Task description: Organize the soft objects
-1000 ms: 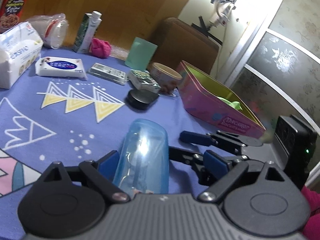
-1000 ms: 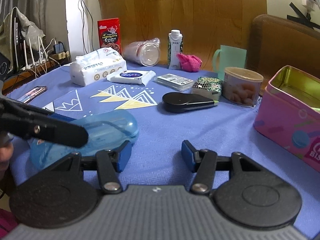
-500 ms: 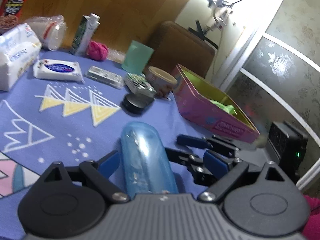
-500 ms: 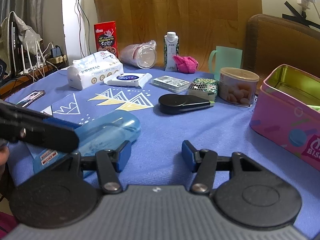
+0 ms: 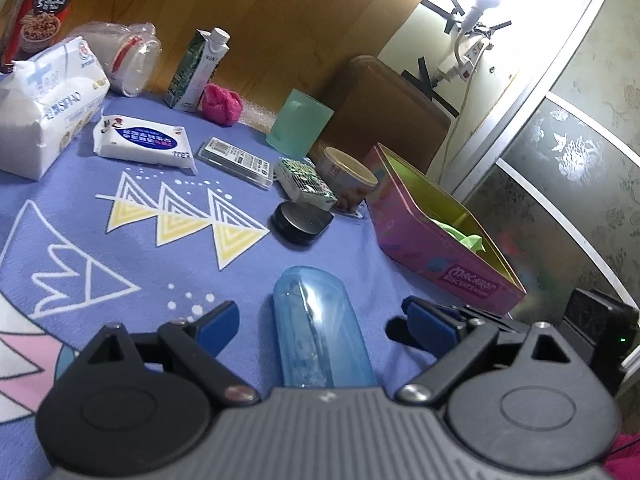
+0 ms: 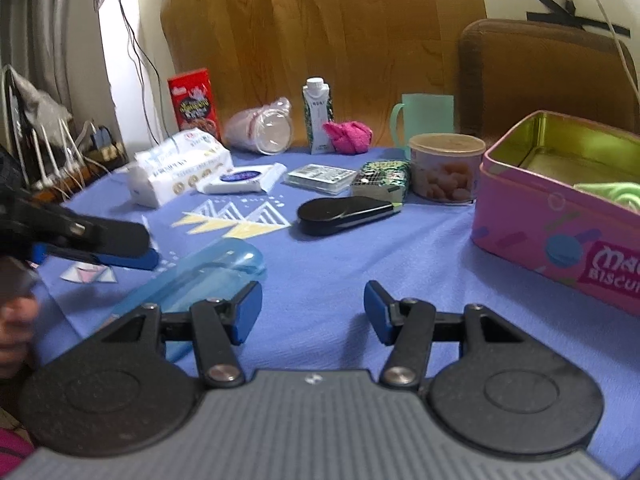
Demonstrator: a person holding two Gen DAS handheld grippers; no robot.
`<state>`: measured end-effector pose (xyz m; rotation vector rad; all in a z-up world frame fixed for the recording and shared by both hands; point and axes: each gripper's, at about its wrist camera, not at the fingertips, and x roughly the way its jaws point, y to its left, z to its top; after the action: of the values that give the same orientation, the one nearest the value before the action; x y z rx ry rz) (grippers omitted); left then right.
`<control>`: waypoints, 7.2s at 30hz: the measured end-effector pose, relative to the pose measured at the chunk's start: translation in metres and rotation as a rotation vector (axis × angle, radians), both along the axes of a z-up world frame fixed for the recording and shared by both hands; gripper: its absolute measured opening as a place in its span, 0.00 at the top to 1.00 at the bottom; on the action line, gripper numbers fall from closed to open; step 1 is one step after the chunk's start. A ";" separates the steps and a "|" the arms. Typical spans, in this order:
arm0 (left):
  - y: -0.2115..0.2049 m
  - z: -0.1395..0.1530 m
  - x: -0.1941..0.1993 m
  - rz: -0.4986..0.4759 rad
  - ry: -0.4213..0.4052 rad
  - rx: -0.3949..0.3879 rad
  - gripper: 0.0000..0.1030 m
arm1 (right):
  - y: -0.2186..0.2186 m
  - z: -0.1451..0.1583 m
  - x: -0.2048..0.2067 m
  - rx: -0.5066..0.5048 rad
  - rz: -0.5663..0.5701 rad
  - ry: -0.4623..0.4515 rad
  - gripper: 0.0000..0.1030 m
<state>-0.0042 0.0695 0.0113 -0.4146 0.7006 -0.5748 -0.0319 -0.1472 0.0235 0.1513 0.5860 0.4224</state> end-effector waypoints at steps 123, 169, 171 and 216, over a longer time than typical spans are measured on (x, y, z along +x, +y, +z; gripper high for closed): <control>-0.119 0.027 0.065 0.023 -0.103 0.470 0.22 | -0.067 0.023 -0.005 0.007 -0.423 -0.116 0.43; 0.064 -0.012 0.050 0.579 -0.088 0.310 0.06 | 0.153 0.008 0.250 -0.054 0.065 0.143 0.39; 0.065 -0.012 0.049 0.585 -0.097 0.303 0.06 | 0.166 -0.003 0.268 -0.074 0.098 0.208 0.37; 0.045 -0.018 0.064 0.677 0.001 0.504 0.05 | 0.136 -0.005 0.127 -0.202 0.299 0.006 0.69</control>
<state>0.0602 0.1144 -0.0070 -0.1570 0.6308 0.2443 0.0953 -0.0109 0.0182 -0.1306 0.6562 0.6489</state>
